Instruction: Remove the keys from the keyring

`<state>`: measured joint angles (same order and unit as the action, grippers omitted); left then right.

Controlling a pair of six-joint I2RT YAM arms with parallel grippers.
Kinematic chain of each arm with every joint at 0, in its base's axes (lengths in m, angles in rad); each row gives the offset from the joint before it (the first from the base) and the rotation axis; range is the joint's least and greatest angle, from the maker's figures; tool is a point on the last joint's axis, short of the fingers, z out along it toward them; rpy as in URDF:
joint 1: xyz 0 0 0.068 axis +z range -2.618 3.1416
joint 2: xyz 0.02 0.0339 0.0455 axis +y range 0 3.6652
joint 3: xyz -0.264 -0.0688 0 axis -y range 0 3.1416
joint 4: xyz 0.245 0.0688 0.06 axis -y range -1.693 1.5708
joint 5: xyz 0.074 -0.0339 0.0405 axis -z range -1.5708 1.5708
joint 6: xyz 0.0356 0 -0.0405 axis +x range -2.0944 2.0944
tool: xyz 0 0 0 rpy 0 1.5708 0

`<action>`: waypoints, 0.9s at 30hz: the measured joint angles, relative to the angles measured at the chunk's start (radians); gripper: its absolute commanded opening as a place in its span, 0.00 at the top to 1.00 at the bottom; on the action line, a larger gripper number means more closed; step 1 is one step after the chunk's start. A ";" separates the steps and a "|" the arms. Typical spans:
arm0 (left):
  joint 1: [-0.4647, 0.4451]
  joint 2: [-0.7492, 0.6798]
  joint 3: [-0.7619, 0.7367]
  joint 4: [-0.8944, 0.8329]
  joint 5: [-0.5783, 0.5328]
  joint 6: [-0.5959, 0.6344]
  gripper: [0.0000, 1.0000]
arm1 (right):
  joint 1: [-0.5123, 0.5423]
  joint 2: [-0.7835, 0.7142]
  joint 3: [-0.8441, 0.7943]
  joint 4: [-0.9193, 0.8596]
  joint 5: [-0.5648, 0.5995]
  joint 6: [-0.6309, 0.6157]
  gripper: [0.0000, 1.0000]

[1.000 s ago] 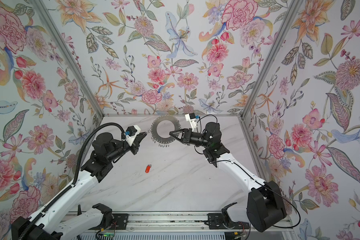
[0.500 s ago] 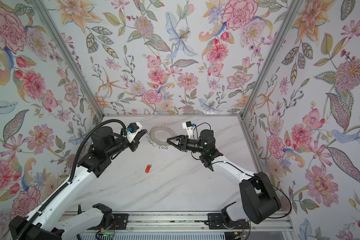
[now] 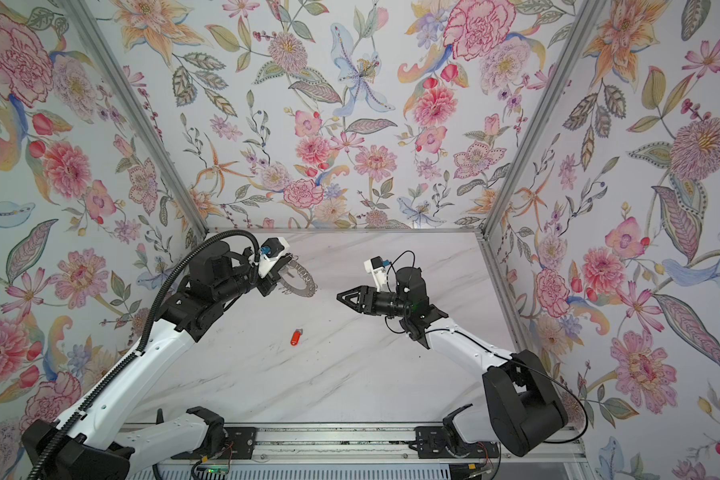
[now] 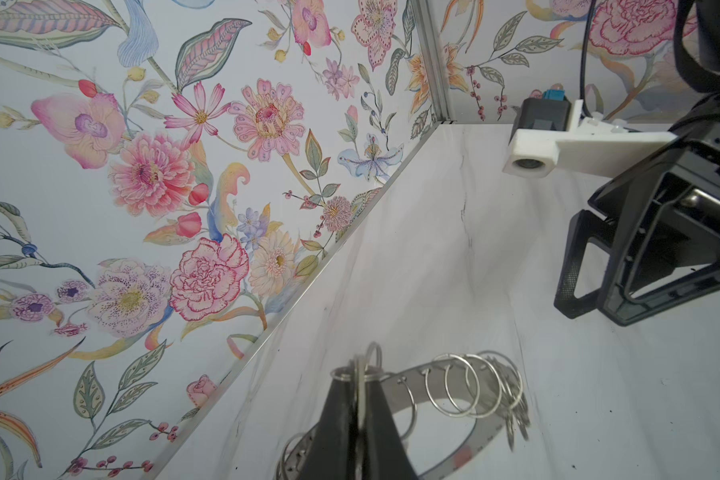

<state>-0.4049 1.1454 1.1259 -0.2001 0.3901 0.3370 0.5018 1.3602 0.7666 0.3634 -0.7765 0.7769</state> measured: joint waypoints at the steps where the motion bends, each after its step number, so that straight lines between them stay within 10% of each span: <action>1: 0.000 0.003 0.003 -0.003 -0.002 0.003 1.00 | -0.001 -0.013 0.000 -0.031 0.009 -0.029 0.42; 27: -0.001 -0.056 0.005 -0.013 0.161 0.142 1.00 | 0.146 -0.070 0.323 -0.269 0.249 -0.776 0.65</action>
<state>-0.4057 1.0889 1.1305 -0.2127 0.5510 0.4793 0.6479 1.2900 1.0901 0.0948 -0.5278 0.0006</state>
